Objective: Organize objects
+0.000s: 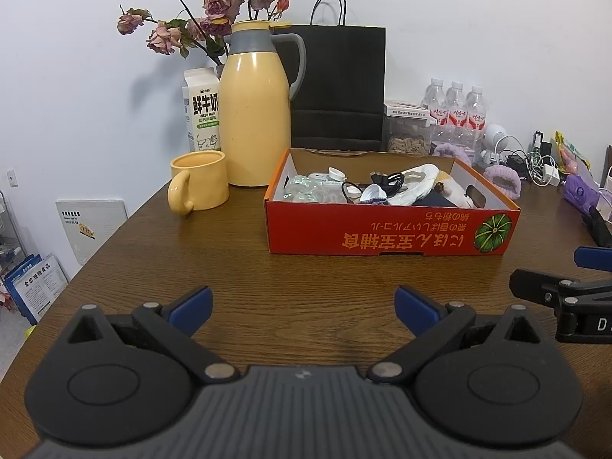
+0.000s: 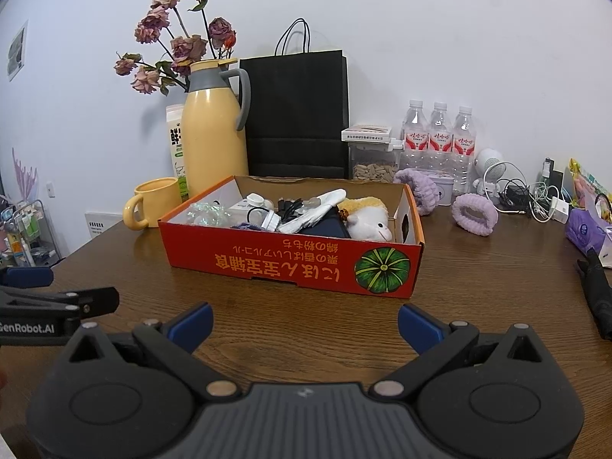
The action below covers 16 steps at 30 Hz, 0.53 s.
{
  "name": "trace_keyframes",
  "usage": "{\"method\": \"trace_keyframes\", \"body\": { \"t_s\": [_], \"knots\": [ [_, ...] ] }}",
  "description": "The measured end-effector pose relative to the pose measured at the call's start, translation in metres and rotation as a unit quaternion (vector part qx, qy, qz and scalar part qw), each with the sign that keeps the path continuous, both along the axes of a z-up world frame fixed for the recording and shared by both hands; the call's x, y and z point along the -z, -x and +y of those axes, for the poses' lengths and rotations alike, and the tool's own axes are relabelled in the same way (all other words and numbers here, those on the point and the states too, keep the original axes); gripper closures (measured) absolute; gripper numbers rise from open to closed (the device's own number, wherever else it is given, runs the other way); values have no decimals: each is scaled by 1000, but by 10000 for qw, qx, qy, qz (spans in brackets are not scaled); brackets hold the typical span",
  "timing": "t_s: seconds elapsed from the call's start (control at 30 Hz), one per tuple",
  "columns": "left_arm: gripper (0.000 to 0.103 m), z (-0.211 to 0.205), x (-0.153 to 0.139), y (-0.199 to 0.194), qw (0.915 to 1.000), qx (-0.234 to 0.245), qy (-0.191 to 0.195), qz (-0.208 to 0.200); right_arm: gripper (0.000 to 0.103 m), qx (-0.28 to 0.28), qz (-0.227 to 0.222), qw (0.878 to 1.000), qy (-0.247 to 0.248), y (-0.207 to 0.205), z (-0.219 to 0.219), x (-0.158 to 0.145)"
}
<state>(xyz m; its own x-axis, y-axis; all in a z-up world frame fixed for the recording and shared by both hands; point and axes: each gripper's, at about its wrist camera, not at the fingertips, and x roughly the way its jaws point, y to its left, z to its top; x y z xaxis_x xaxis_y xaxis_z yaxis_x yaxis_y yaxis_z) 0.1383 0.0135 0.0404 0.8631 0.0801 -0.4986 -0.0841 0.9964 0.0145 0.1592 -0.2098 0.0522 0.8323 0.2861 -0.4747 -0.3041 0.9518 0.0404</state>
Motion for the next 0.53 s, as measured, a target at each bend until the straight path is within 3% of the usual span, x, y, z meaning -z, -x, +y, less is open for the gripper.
{"method": "trace_keyframes", "body": {
  "t_s": [0.53],
  "knots": [
    [0, -1, 2, 1, 9999, 143, 69, -40, 0, 13, -8, 10000, 12, -1, -1, 1]
  ]
}}
